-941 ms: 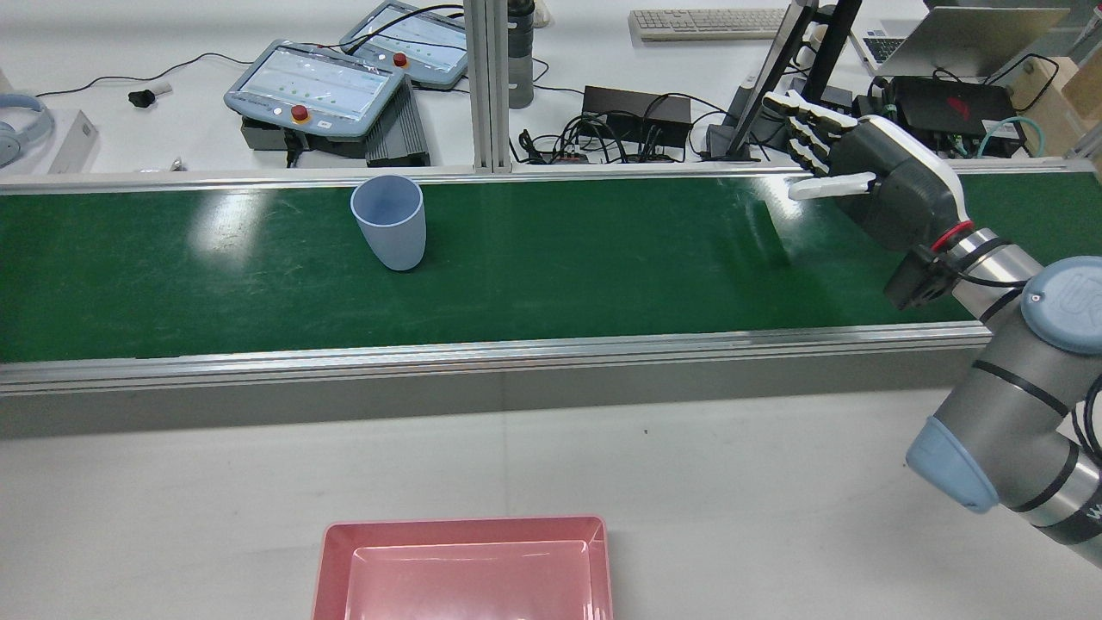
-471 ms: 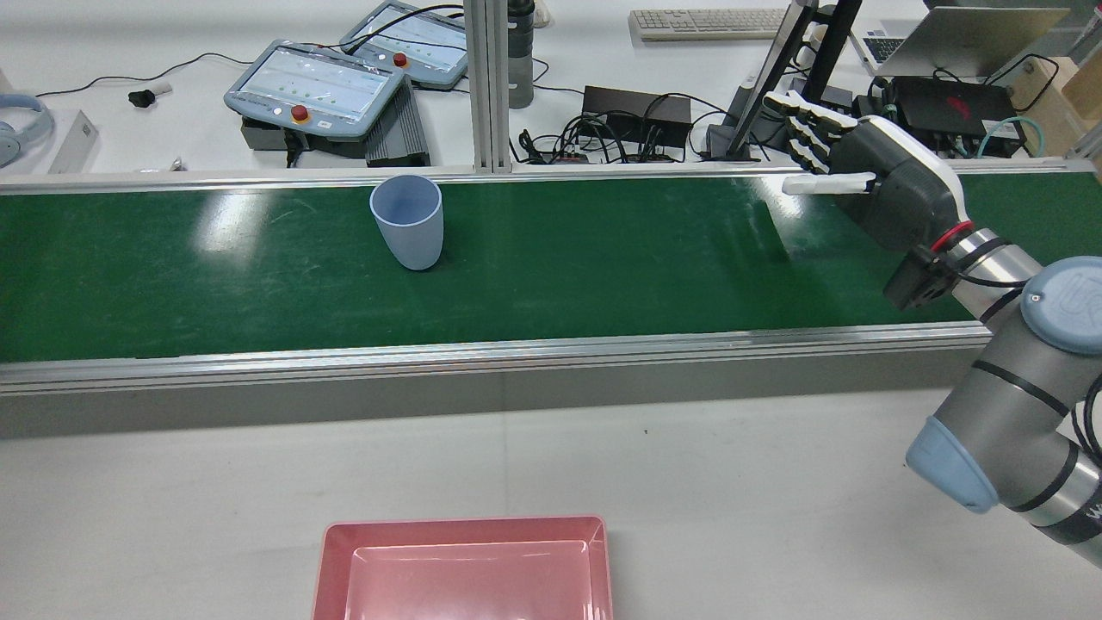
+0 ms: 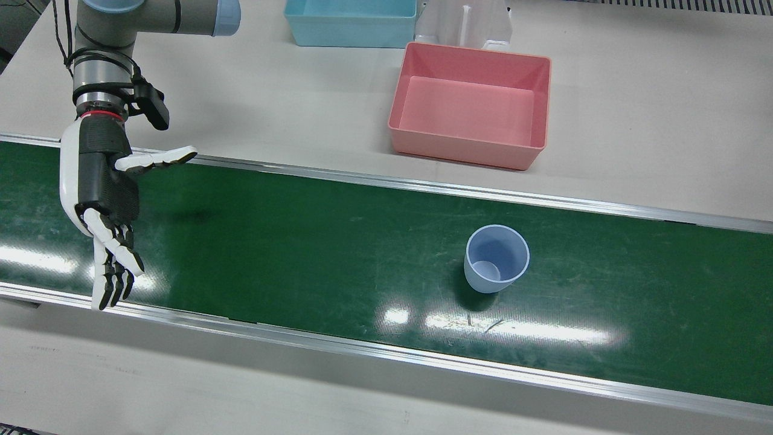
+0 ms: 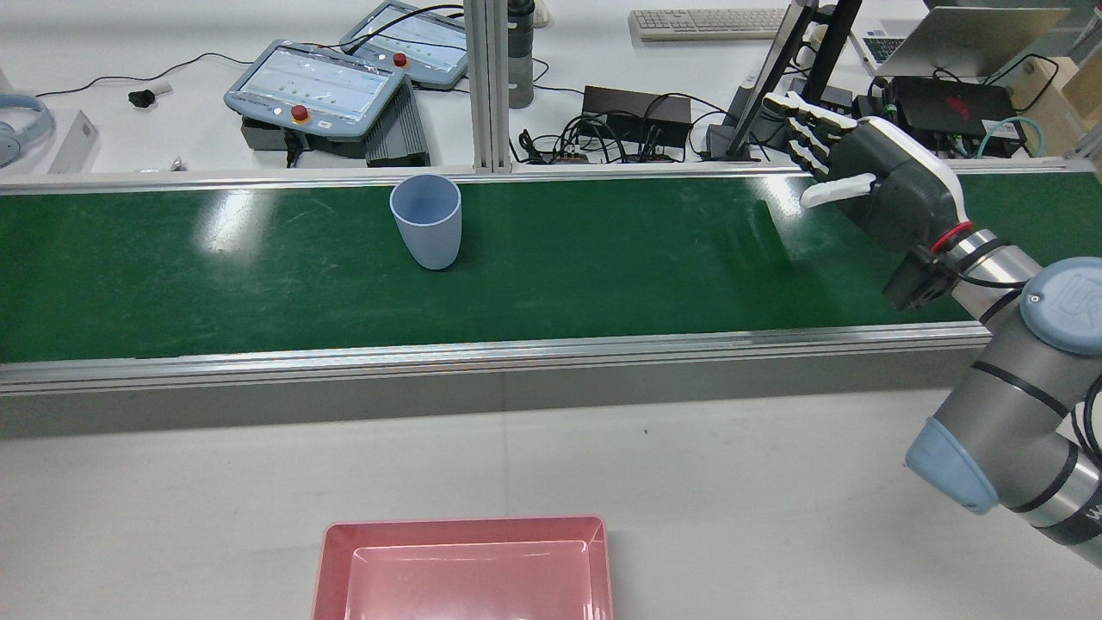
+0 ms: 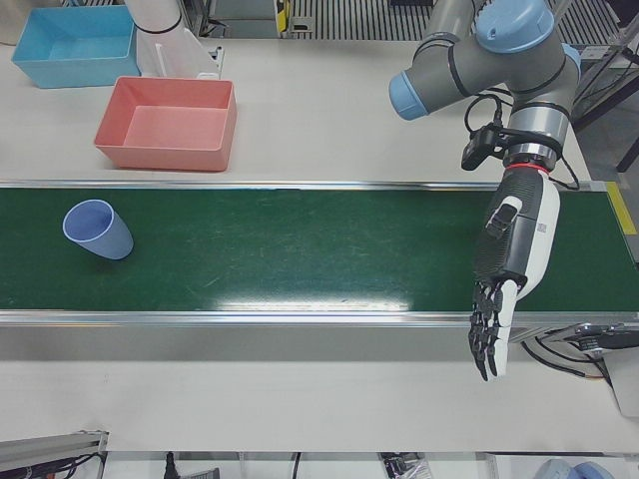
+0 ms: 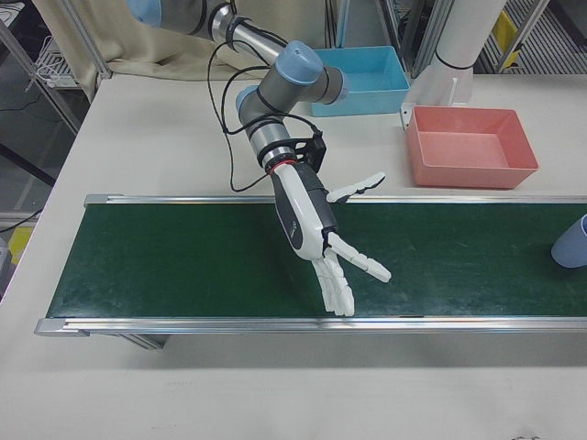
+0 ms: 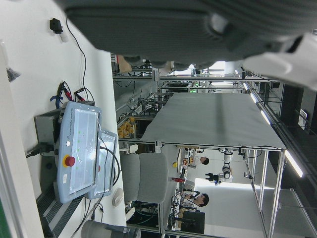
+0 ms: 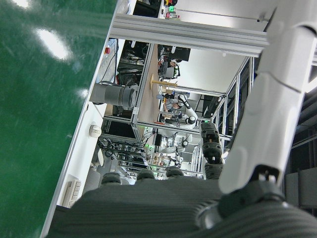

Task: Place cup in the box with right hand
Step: 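Lower the right hand toward the belt ahead of the approaching cup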

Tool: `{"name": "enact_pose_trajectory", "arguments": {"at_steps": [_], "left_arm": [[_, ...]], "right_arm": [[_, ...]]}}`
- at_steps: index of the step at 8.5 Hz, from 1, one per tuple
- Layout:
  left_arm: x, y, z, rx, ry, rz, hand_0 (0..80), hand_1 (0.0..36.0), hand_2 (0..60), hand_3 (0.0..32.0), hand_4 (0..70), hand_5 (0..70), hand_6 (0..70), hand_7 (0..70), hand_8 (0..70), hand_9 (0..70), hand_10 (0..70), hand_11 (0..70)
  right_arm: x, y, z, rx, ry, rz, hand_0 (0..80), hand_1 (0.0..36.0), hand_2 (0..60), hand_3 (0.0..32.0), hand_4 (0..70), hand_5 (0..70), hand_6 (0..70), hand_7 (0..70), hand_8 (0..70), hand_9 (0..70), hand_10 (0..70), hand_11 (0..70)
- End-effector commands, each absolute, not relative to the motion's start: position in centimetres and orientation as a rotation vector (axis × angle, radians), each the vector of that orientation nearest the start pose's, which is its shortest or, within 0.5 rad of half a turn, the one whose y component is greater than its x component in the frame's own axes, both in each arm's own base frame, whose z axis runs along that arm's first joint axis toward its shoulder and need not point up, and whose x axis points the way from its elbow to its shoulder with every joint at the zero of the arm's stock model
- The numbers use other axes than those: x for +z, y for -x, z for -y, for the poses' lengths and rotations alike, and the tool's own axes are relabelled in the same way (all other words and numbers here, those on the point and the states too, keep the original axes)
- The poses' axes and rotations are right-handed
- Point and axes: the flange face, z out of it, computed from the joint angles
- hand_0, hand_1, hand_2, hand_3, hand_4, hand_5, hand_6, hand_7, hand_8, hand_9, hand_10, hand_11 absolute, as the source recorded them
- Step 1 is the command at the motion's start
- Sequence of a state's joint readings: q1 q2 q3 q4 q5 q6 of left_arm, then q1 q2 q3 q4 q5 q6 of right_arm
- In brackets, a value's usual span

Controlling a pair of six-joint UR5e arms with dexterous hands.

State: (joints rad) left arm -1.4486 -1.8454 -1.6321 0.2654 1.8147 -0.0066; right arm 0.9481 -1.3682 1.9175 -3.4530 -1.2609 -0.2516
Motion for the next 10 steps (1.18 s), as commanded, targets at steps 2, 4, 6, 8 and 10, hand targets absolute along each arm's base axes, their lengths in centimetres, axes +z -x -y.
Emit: {"name": "enact_pose_trajectory", "arguments": {"at_steps": [2, 4, 6, 8, 10], "left_arm": [[53.49, 3.72, 59.78, -1.950, 0.375, -2.093, 0.0, 0.0, 0.0, 0.0, 0.0, 0.0, 0.0, 0.0, 0.0, 0.0, 0.0, 0.0], [53.49, 3.63, 59.79, -1.950, 0.378, -2.092, 0.0, 0.0, 0.0, 0.0, 0.0, 0.0, 0.0, 0.0, 0.0, 0.0, 0.0, 0.0], [53.49, 3.72, 59.78, -1.951, 0.377, -2.093, 0.0, 0.0, 0.0, 0.0, 0.0, 0.0, 0.0, 0.0, 0.0, 0.0, 0.0, 0.0], [53.49, 3.63, 59.79, -1.950, 0.377, -2.092, 0.0, 0.0, 0.0, 0.0, 0.0, 0.0, 0.0, 0.0, 0.0, 0.0, 0.0, 0.0], [53.49, 3.63, 59.79, -1.950, 0.378, -2.092, 0.0, 0.0, 0.0, 0.0, 0.0, 0.0, 0.0, 0.0, 0.0, 0.0, 0.0, 0.0]], "right_arm": [[44.93, 18.13, 53.02, -2.107, -0.176, -2.717, 55.5, 18.8, 0.0, 0.0, 1.3, 5.7, 1.6, 0.0, 0.0, 0.0, 0.0, 0.0], [44.85, 18.22, 53.03, -2.105, -0.177, -2.718, 55.5, 19.0, 0.0, 0.0, 1.2, 5.7, 1.6, 0.0, 0.0, 0.0, 0.0, 0.0], [45.00, 18.29, 52.98, -2.109, -0.178, -2.717, 54.6, 20.0, 0.1, 0.0, 0.6, 5.7, 1.6, 0.0, 0.0, 0.0, 0.0, 0.0], [45.06, 18.34, 53.05, -2.112, -0.177, -2.716, 56.3, 17.4, 0.4, 0.0, 2.7, 5.7, 1.7, 0.0, 0.0, 0.0, 0.0, 0.0], [45.04, 18.42, 53.03, -2.110, -0.180, -2.717, 56.9, 16.3, 0.1, 0.0, 3.5, 5.7, 1.8, 0.0, 0.0, 0.0, 0.0, 0.0]]}}
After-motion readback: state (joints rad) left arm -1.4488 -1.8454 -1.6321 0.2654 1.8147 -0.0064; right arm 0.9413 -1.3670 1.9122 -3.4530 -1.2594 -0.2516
